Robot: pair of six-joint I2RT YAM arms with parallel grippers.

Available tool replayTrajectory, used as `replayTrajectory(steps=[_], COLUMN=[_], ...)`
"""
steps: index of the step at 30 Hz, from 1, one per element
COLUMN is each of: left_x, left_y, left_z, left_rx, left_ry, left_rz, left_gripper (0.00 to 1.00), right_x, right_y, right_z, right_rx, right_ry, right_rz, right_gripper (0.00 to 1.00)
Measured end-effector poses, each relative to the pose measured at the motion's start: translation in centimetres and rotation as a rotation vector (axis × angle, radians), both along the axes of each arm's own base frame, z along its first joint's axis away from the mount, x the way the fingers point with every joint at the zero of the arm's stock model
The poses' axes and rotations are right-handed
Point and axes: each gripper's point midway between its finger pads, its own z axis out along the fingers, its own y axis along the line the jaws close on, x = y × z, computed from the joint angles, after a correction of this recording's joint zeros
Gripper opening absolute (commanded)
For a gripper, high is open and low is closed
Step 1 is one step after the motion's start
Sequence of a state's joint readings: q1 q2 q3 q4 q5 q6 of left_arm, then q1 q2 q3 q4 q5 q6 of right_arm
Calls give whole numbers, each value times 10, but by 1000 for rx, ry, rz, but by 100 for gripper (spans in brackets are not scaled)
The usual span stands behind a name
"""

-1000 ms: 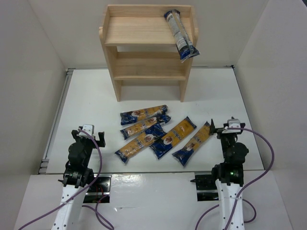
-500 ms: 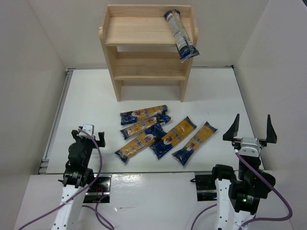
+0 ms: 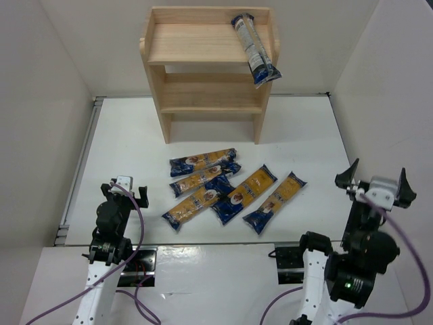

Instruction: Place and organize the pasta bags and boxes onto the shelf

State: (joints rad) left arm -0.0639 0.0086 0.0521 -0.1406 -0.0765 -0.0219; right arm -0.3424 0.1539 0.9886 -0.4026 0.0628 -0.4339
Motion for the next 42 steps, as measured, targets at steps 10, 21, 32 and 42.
replayTrajectory(steps=[10,21,32,42], left_x=[1,35,72,68], left_y=[-3,12,-3,-27], left_z=[46,339,224,148], left_rx=[85,78,1,52], left_ry=[-113,-245,388,593], left_rz=[-48,57,-147,-373], left_gripper=[100,100,100,100], right_x=[93,127,163,156], right_y=[-3,23,46,51], right_z=[-72,-75,-157,-178], right_rx=[284,400,593,669], right_ry=[404,554,982,1103], right_rz=[155,350,523,548], right_gripper=[100,100,100,100])
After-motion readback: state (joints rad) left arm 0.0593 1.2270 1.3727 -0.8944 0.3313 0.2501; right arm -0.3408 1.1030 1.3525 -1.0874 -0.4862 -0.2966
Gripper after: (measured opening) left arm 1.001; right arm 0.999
